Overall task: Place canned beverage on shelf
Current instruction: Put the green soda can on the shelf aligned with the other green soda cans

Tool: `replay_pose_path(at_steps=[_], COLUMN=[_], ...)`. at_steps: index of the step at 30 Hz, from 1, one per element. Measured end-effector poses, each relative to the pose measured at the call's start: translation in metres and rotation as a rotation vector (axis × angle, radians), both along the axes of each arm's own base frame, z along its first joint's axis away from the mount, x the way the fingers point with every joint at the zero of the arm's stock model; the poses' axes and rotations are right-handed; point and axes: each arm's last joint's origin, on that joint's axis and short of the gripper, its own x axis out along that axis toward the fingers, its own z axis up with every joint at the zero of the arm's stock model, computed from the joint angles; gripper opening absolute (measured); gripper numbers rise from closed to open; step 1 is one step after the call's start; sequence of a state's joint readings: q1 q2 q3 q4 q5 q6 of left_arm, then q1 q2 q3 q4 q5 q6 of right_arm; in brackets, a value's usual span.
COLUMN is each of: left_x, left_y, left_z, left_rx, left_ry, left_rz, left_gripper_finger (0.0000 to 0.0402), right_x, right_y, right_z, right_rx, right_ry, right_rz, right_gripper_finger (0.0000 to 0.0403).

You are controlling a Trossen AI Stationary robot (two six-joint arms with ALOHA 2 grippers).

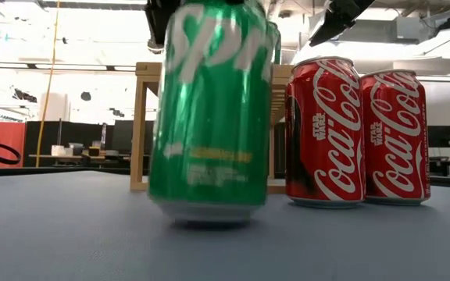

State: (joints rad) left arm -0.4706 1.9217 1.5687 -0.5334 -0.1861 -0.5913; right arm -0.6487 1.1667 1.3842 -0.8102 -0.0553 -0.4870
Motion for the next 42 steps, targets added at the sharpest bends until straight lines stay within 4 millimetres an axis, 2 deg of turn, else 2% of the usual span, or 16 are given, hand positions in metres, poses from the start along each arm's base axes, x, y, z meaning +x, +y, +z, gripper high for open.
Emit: replay_pose_path(at_steps=[10, 21, 26, 32, 38, 42], left_x=[-0.003, -0.021, -0.035, -0.063, -0.088, -0.097], left_y=[0.006, 0.045, 0.072, 0.12, 0.171, 0.201], left_z=[0.057, 0.145, 0.182, 0.202, 0.229, 0.232], left_rx=[0.113, 0.196, 0.266, 0.319, 0.381, 0.351], left_ry=[0.021, 0.049, 0.03, 0.058, -0.032, -0.013], left_rz=[-0.049, -0.082, -0.121, -0.128, -0.112, -0.103], left_gripper_finger=[0.0252, 0.0252, 0.0257, 0.0254, 0.0255, 0.0255], right_x=[0.0, -0.003, -0.007, -0.011, -0.014, -0.015], right_y=[0.0, -0.004, -0.009, -0.014, -0.017, -0.018], right_z=[0.0, 0.0, 0.0, 0.0, 0.0, 0.0], right_rx=[-0.003, -0.008, -0.008, -0.006, 0.003, 0.024], right_ry=[0.001, 0.005, 0.004, 0.003, -0.005, -0.021], right_rz=[0.002, -0.019, -0.045, -0.076, -0.105, -0.13], right_gripper_finger=[0.0064, 0.0064, 0.0064, 0.0064, 0.0064, 0.0064])
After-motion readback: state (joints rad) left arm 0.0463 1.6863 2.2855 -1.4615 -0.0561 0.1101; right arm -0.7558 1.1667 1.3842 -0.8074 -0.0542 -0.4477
